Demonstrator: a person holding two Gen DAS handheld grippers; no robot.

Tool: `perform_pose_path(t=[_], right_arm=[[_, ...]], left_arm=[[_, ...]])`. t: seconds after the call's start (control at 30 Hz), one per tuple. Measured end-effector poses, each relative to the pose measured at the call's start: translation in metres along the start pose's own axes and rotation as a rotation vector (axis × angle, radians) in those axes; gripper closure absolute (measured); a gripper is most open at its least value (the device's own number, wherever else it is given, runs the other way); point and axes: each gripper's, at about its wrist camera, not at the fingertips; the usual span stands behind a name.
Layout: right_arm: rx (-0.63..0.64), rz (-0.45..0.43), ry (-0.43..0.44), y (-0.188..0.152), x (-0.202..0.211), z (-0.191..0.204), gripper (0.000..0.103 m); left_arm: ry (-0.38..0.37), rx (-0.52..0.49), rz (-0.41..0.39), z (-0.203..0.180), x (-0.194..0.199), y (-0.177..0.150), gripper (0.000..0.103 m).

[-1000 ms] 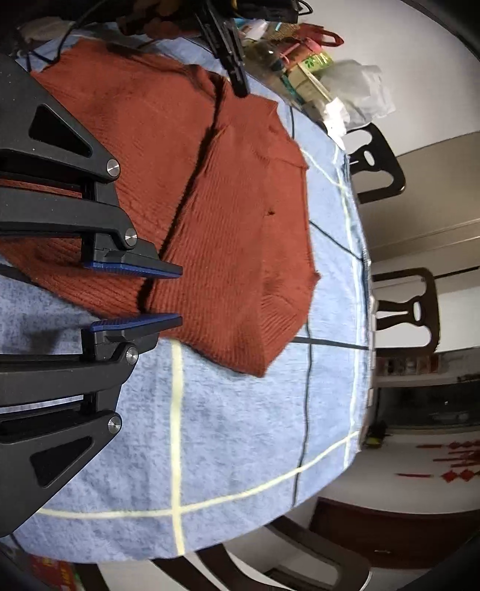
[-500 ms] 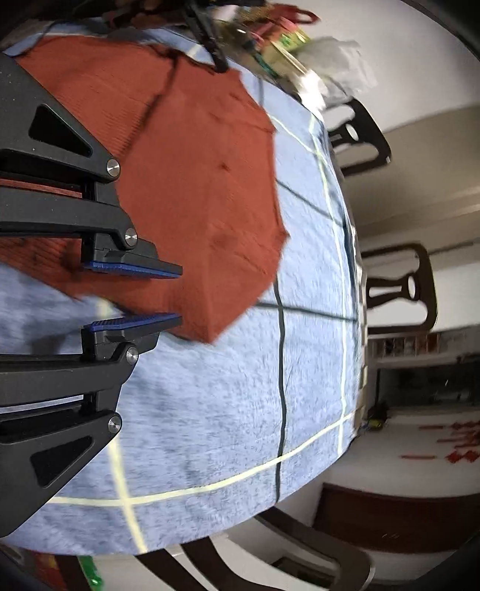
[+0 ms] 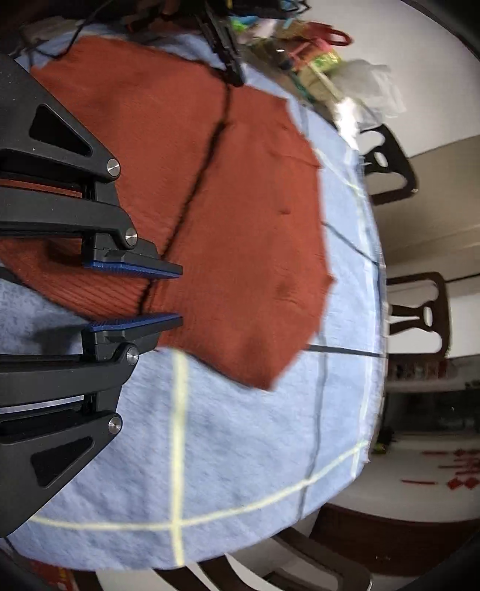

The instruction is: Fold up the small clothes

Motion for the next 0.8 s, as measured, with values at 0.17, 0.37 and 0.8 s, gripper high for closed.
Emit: perform_pose_path(t=[0.17, 0.37, 0.8], right_arm=[[-0.028, -0.029, -0.002, 0.000, 0.023, 0.004, 0.081], [-0.039, -0.062, 0.048, -0.015, 0.045, 0.017, 0.077], [-0.150, -0.067, 0.179, -0.086, 0.066, 0.024, 0.076]], left_arm=[[0.019, 0.019, -0.008, 0.002, 0.002, 0.002, 0.091], [0.026, 0.029, -0.050, 0.002, 0.029, -0.010, 0.082], [-0.032, 0.092, -0.022, 0.005, 0.063, -0.075, 0.067]])
Point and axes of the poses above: each gripper's, at about its wrist camera, not at the fingertips, and x roughly against the way its jaws point, z to its left, y to its top, and after that the axes turned 11 degrees about y, right-handed
